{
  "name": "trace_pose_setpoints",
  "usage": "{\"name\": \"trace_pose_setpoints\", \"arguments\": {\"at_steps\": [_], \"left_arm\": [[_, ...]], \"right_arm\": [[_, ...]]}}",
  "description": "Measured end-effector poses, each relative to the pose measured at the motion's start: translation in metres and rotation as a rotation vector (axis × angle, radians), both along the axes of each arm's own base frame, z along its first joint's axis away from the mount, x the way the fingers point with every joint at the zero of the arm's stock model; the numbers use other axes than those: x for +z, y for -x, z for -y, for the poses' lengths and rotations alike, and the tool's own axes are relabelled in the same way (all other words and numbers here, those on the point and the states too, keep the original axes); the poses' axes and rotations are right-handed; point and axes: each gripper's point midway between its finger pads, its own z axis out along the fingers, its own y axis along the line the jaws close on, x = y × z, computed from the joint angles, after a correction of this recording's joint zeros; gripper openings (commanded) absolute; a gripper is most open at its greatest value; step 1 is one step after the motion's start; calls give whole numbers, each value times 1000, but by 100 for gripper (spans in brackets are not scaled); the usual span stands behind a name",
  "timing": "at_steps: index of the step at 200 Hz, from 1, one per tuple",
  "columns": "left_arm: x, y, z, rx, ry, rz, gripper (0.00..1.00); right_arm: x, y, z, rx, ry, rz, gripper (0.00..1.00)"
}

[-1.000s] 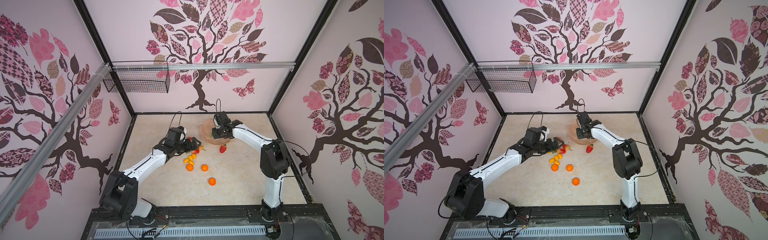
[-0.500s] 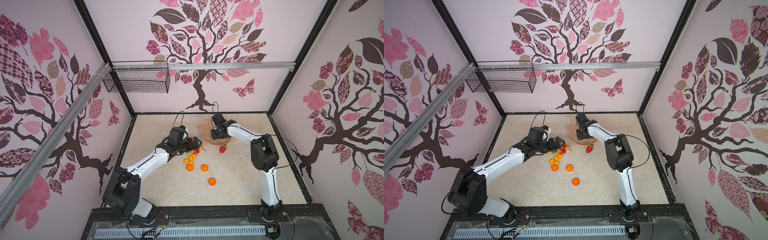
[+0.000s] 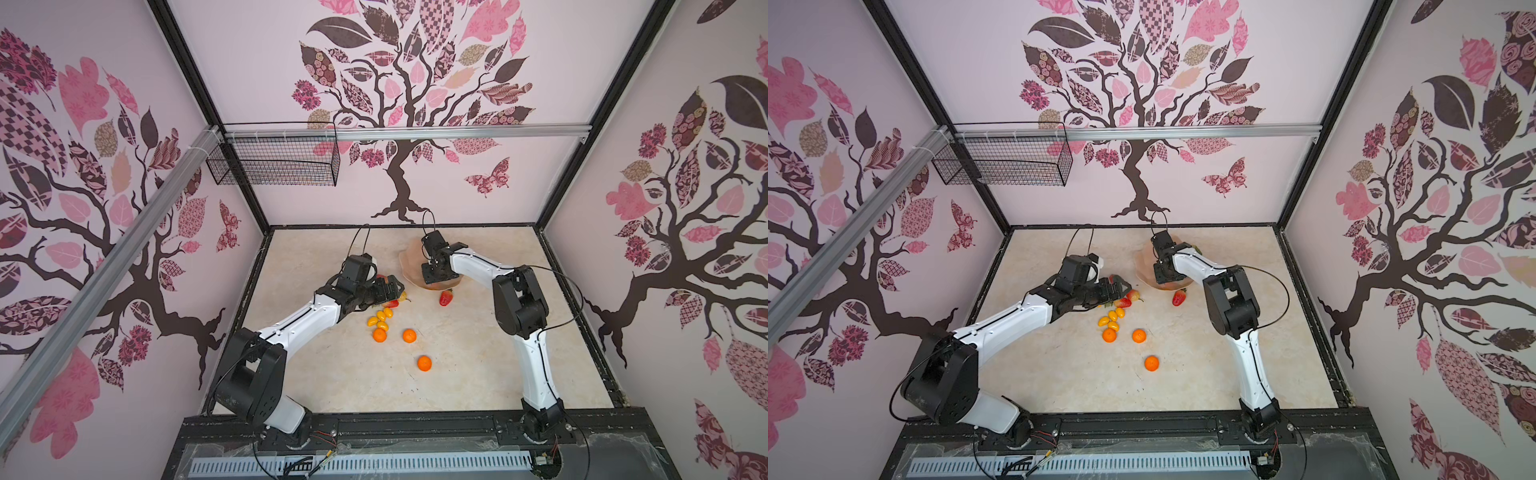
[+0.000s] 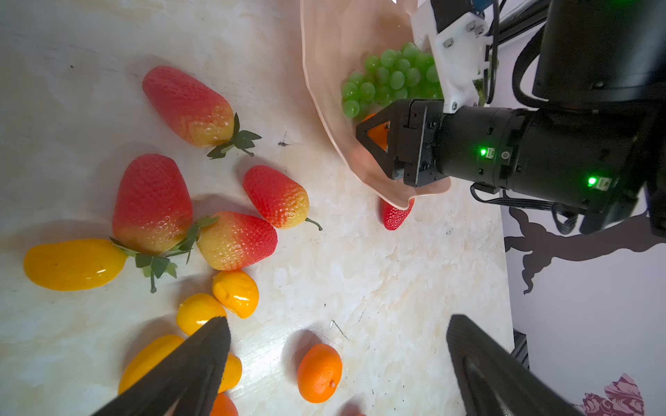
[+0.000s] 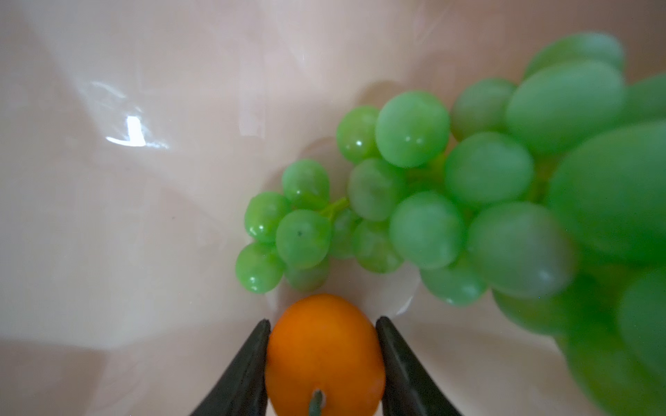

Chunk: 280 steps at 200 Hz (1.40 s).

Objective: Arrange fruit in a fruit bowl
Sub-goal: Place the fruit in the fruit bowl.

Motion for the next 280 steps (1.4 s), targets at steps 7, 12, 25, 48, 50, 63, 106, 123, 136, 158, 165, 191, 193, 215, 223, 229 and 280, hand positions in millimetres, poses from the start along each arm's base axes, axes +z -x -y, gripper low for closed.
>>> {"name": "trace_pose_setpoints", "arguments": {"at_steps": [7,12,25,48,50,63,106,123,136,158,165,191,193,215,223,229,280], "left_arm": [[0,0,0,-2,1,-1,98],[0,0,0,-3,2,-2,98],[0,1,1,-5,4,-2,98],[0,2,2,-12,7,-7,98],[0,2,2,-12,8,-7,98],[0,3,2,-13,7,-9,98],[1,7,0,-27,-5,-11,98],[12,12,-3,-33,-5,7,98],[24,15,-5,-35,2,33,98],[47,23,-9,-41,17,83,98],[54,26,-11,-43,22,101,98],[66,46,-24,-36,25,138,98],[67,48,-25,-34,24,138,98],[63,63,-36,-25,7,125,98],[61,68,-39,-24,2,117,98],[59,72,-41,-22,-1,114,98],[40,91,-48,-26,-10,56,98]], "right_arm": [[0,0,1,-2,1,0,51],[-1,0,1,-2,3,-1,52],[-3,0,2,-5,5,-5,54],[-4,-2,3,-8,5,-5,56],[-4,-1,3,-7,6,-6,56],[-4,-1,3,-7,6,-6,56],[0,-2,3,-5,3,-5,62],[4,-2,2,-2,-4,0,63],[10,0,1,2,-17,11,63],[31,12,3,9,-49,36,64],[40,17,4,12,-65,51,64],[79,39,1,29,-150,119,64],[82,41,1,30,-157,124,64],[104,68,-4,60,-211,170,63],[108,79,-8,77,-220,175,63],[110,87,-13,94,-226,180,63],[91,160,-50,217,-256,93,62]]}}
